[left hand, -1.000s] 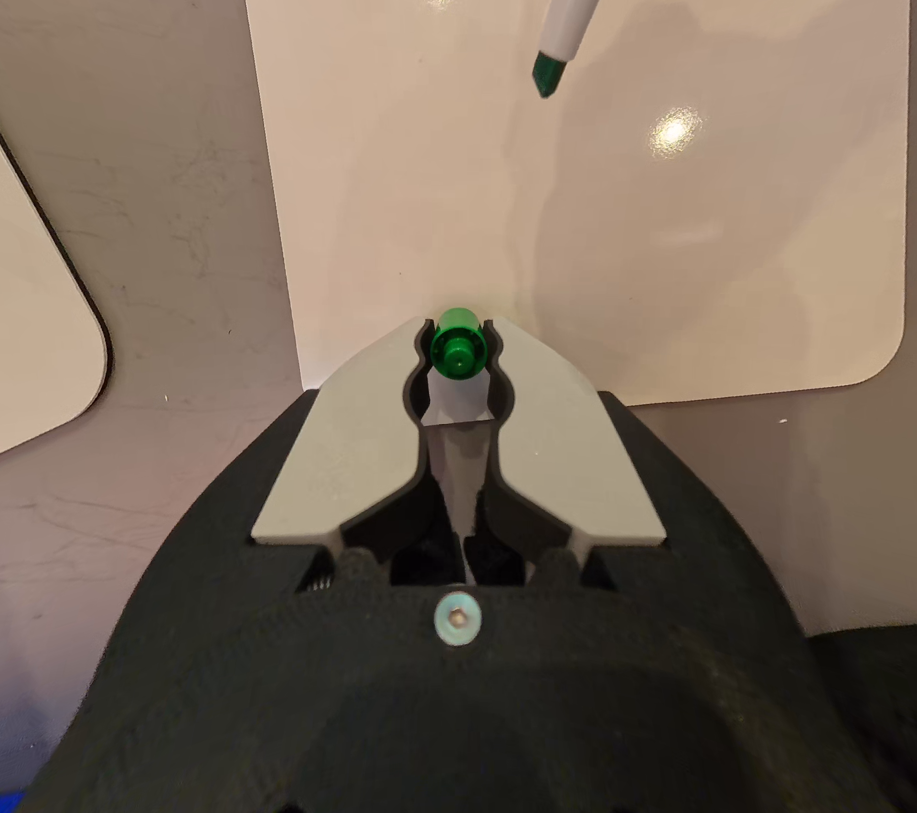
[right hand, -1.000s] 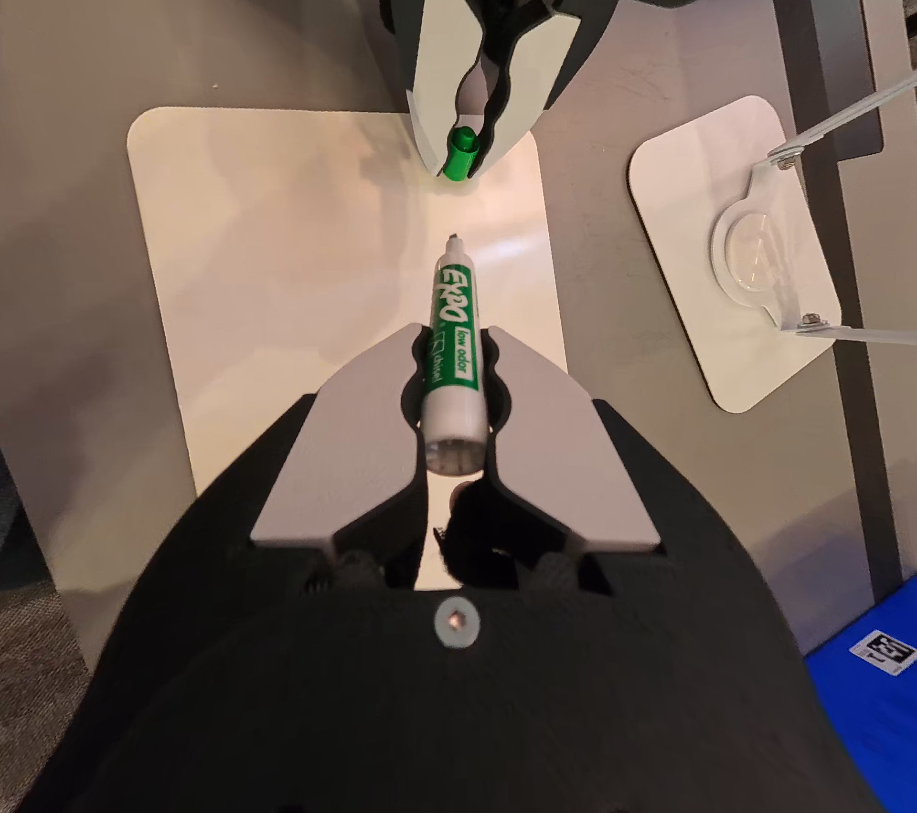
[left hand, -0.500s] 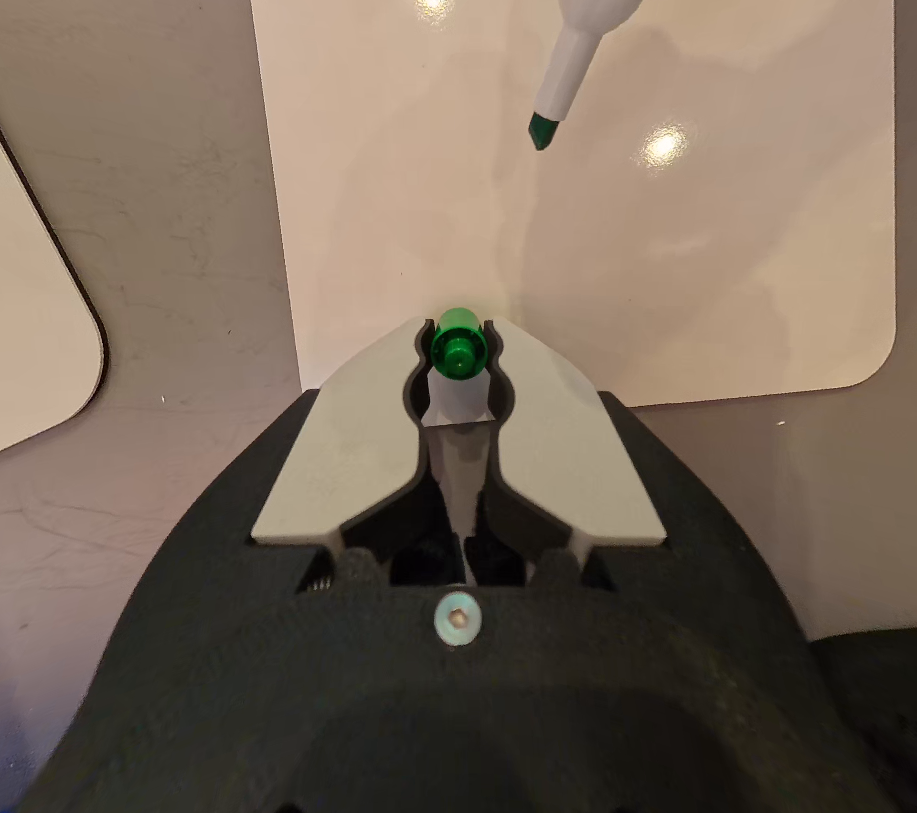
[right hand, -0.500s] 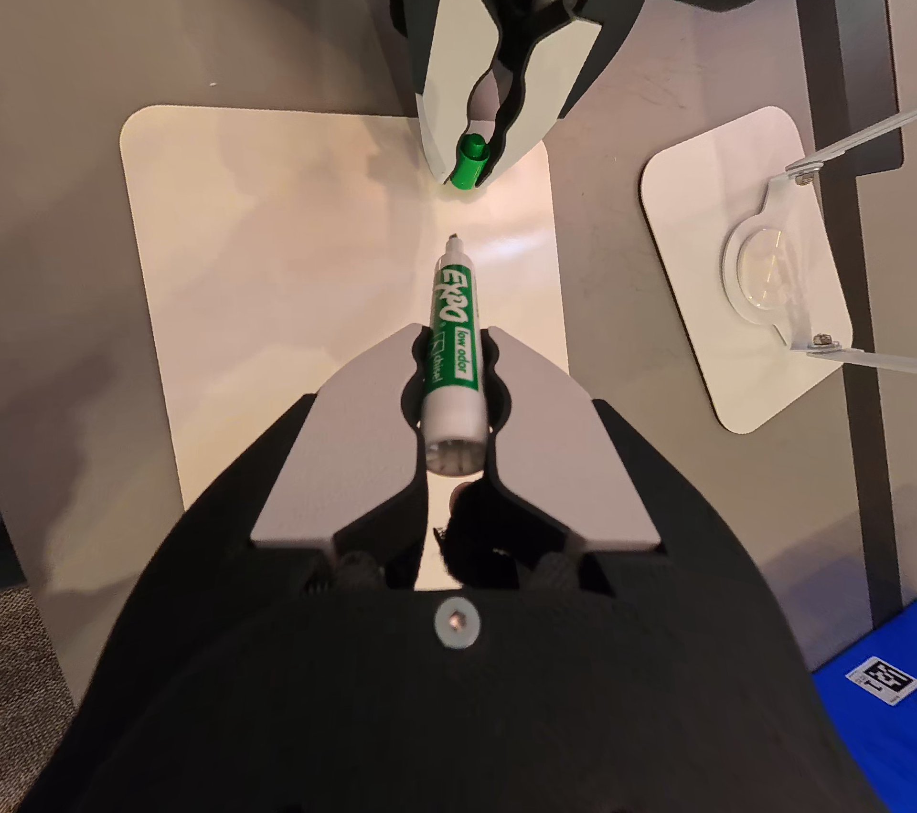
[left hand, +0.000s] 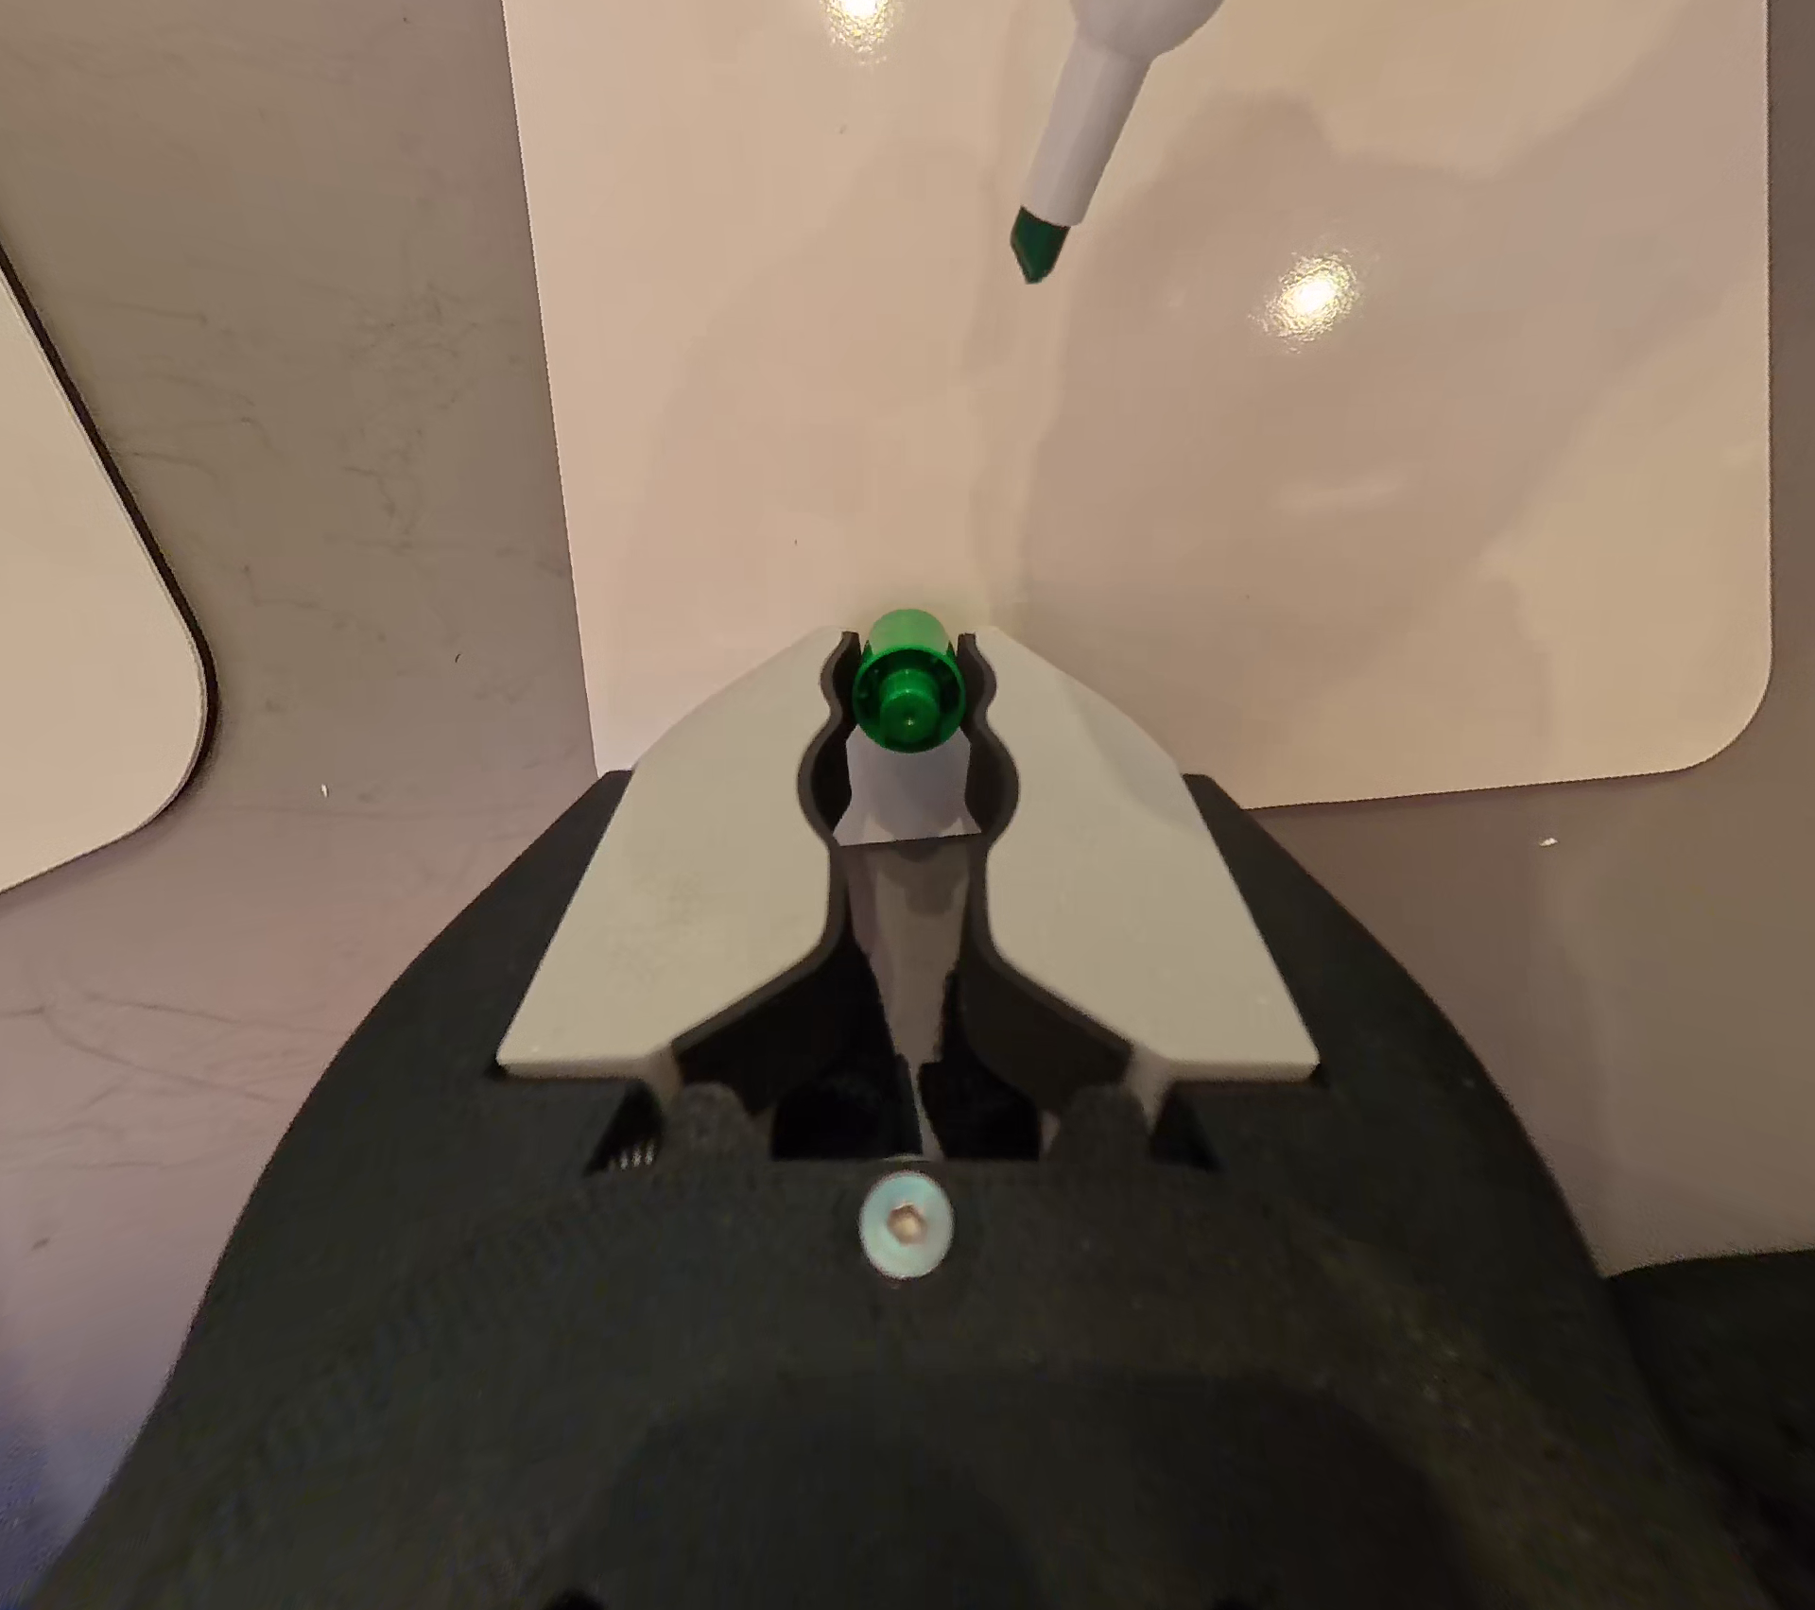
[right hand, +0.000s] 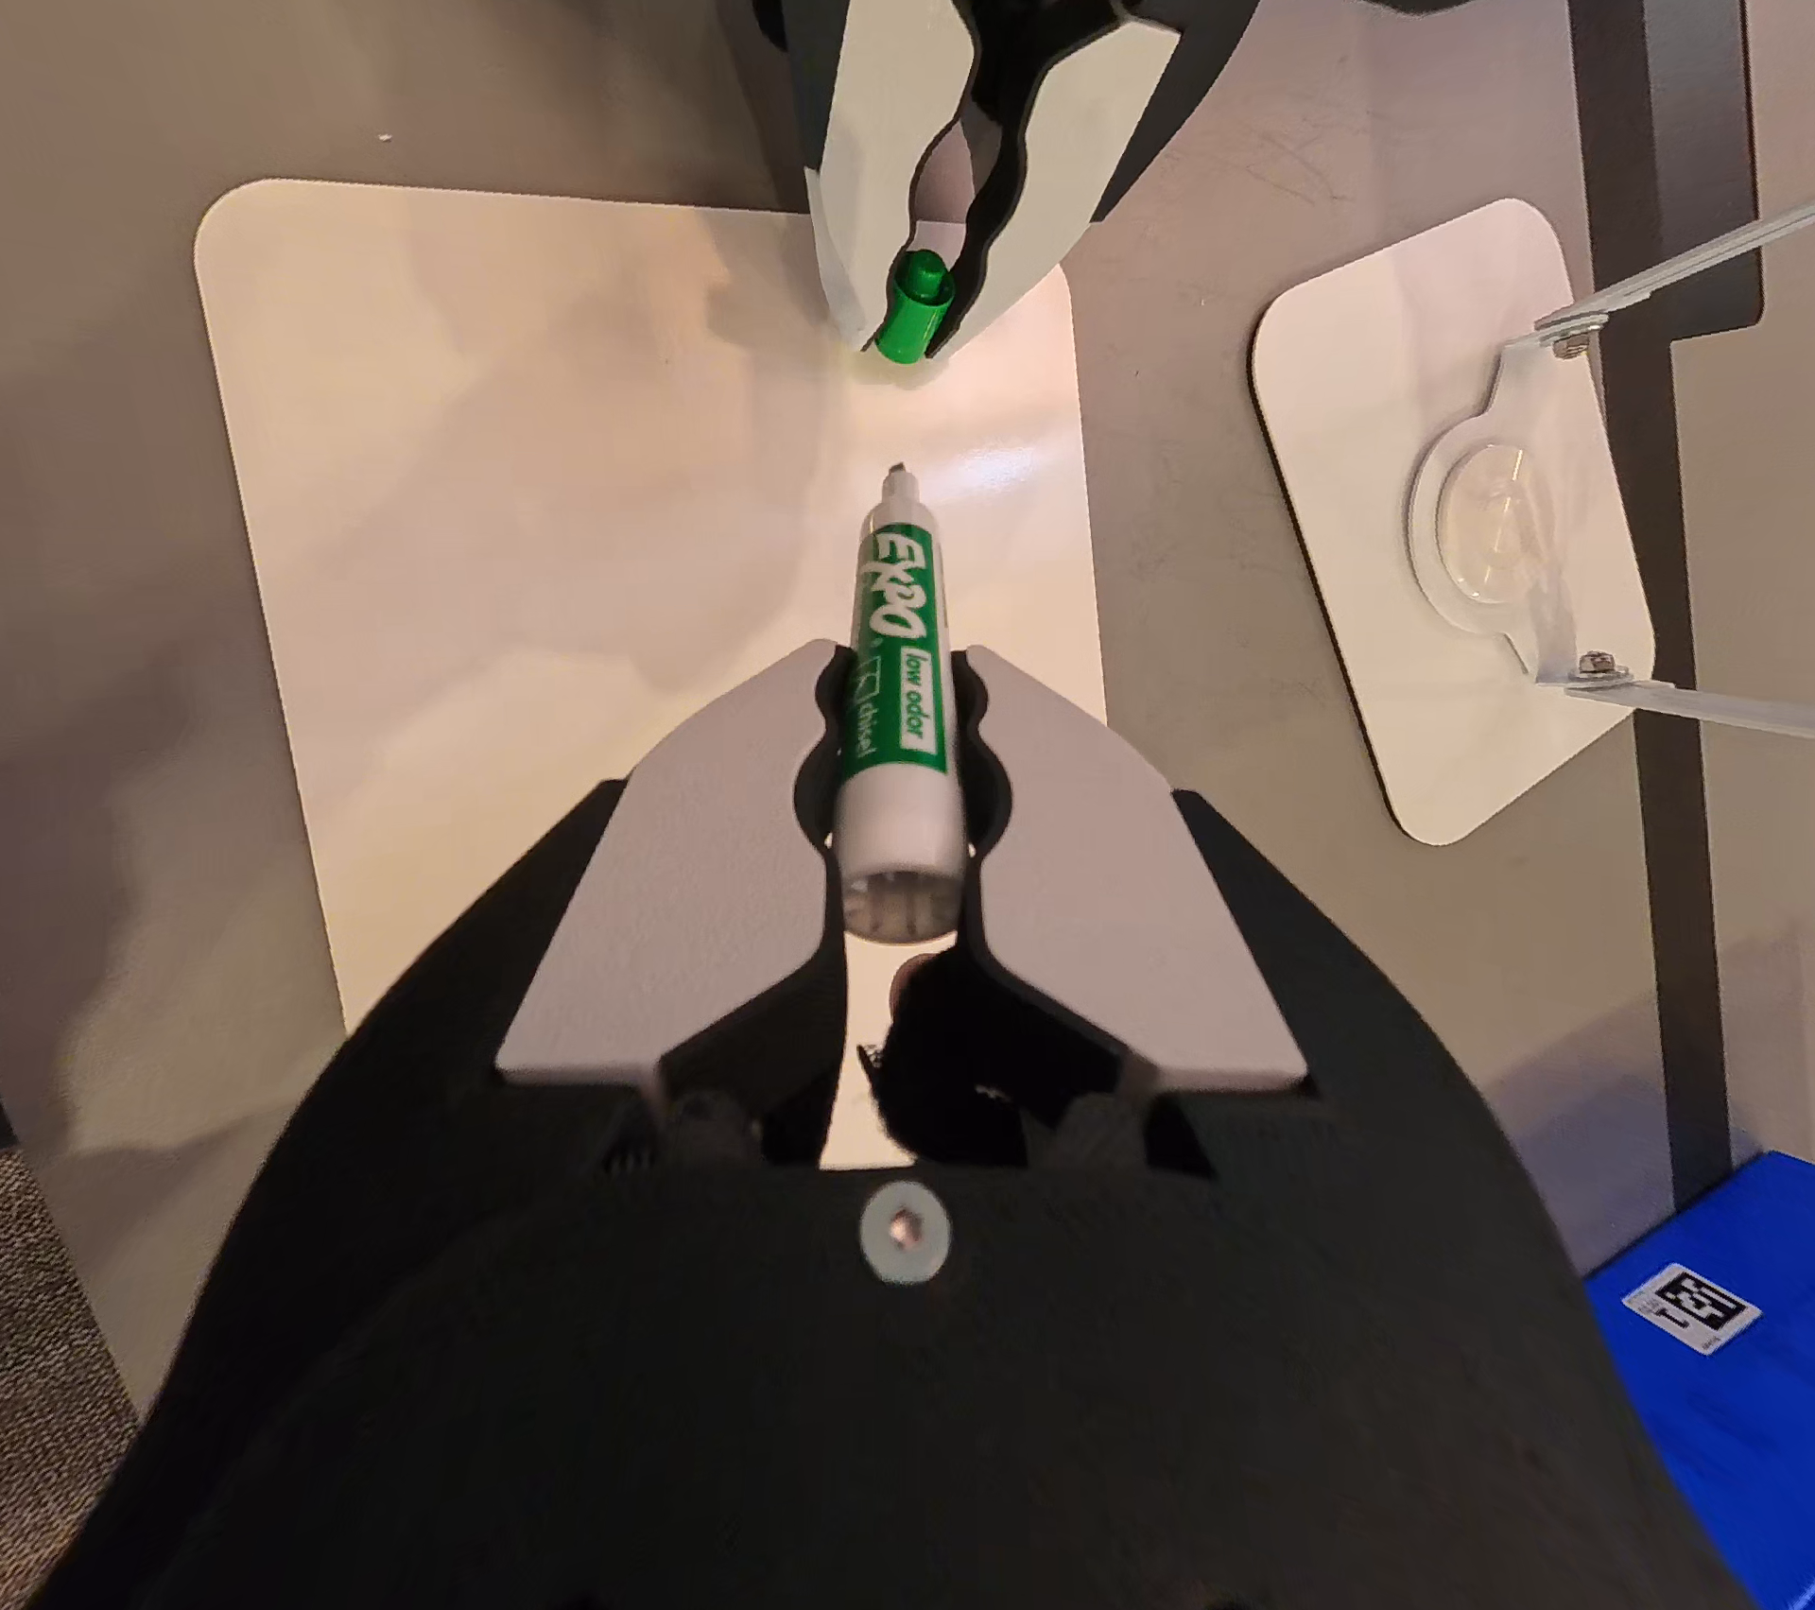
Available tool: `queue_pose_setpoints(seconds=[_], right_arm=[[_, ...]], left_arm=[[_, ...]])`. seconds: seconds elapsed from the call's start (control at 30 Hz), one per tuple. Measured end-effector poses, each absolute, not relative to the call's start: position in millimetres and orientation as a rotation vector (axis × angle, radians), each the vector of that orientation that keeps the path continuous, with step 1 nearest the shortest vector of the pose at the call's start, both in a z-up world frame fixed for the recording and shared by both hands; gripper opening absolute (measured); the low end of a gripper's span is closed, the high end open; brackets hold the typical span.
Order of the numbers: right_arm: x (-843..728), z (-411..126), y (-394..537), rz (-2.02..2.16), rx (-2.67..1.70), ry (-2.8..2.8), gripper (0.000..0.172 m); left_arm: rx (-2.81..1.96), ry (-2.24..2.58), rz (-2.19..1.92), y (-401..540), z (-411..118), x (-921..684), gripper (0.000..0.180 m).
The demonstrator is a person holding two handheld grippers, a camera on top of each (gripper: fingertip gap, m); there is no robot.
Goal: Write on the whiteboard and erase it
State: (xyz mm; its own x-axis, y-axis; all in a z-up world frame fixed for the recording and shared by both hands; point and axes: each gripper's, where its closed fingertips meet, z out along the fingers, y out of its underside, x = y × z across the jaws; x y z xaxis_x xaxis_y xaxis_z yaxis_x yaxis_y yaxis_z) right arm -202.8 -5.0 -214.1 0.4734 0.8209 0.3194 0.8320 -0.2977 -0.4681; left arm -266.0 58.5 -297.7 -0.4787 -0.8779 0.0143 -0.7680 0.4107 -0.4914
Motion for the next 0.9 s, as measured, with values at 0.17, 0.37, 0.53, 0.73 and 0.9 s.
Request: queue_pose_setpoints(seconds=[0.17,0.37,0.53,0.73,0.9], right_arm=[[-201.8,-212.9,-4.6,-0.024,-2.14,-1.359,0.02],[-202.3,-213.6,-3.8,-0.026,-2.141,-1.363,0.02],[-205.8,-216.4,-2.7,-0.024,-2.145,-1.369,0.02],[-217.3,-222.7,-0.6,-0.037,-2.156,-1.408,0.02],[-222.4,-229.1,0.2,-0.044,-2.176,-1.437,0.02]], left_arm=[[-1.445,2.423,-0.65,58.5,-297.7,-265.9,0.02],[-1.443,2.423,-0.651,58.5,-297.7,-265.8,0.019],[-1.443,2.426,-0.654,58.5,-297.6,-265.9,0.019],[-1.444,2.424,-0.673,58.6,-297.4,-265.7,0.019],[-1.446,2.418,-0.692,58.7,-297.3,-265.6,0.019]])
